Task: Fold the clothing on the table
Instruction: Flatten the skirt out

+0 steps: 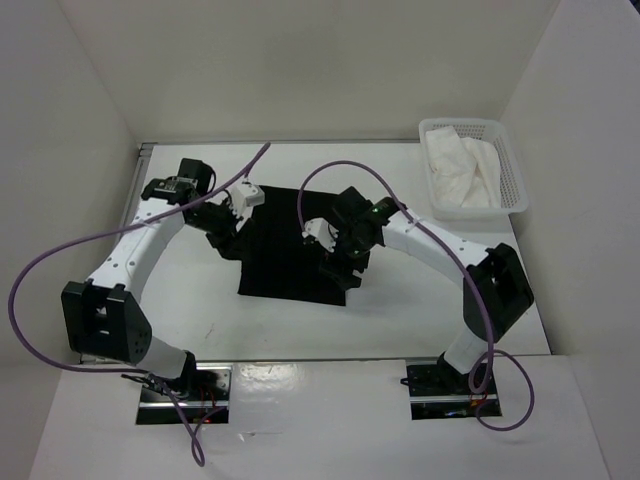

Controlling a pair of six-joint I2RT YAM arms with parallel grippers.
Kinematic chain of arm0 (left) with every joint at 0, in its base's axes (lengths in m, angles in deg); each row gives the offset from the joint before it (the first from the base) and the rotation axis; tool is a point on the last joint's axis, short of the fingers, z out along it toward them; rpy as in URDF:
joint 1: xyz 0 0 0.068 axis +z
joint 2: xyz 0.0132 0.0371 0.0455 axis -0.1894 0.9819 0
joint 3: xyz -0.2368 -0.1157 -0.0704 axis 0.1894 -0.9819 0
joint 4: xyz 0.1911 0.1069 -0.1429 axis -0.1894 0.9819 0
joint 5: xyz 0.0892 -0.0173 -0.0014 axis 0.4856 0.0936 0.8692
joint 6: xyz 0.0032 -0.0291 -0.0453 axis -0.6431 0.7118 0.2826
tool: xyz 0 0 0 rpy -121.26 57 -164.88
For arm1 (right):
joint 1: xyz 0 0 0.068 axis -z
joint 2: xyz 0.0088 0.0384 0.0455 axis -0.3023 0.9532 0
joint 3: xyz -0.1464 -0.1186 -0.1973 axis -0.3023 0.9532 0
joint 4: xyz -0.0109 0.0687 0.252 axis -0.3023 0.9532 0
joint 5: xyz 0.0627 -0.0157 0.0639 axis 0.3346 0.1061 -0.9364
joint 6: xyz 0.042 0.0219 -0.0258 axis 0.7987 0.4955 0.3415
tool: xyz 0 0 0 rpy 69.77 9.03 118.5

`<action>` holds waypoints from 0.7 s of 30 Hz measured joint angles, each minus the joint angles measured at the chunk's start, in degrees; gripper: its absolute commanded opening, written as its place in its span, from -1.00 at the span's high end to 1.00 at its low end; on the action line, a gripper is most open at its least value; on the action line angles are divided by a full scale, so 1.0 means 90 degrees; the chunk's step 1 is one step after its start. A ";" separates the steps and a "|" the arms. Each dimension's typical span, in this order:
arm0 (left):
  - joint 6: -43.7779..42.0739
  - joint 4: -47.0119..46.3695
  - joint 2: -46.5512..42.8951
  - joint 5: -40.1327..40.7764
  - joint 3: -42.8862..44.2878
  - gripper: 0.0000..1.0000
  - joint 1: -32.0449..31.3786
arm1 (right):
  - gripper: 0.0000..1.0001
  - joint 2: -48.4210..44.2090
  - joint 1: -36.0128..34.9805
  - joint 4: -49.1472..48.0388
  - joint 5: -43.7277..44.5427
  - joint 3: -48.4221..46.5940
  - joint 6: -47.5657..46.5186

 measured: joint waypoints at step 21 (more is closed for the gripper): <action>0.3135 -0.2737 0.2424 0.0646 0.0299 -0.61 -0.0015 | -0.97 0.1472 0.0639 -0.1957 0.1581 -0.0121 0.2125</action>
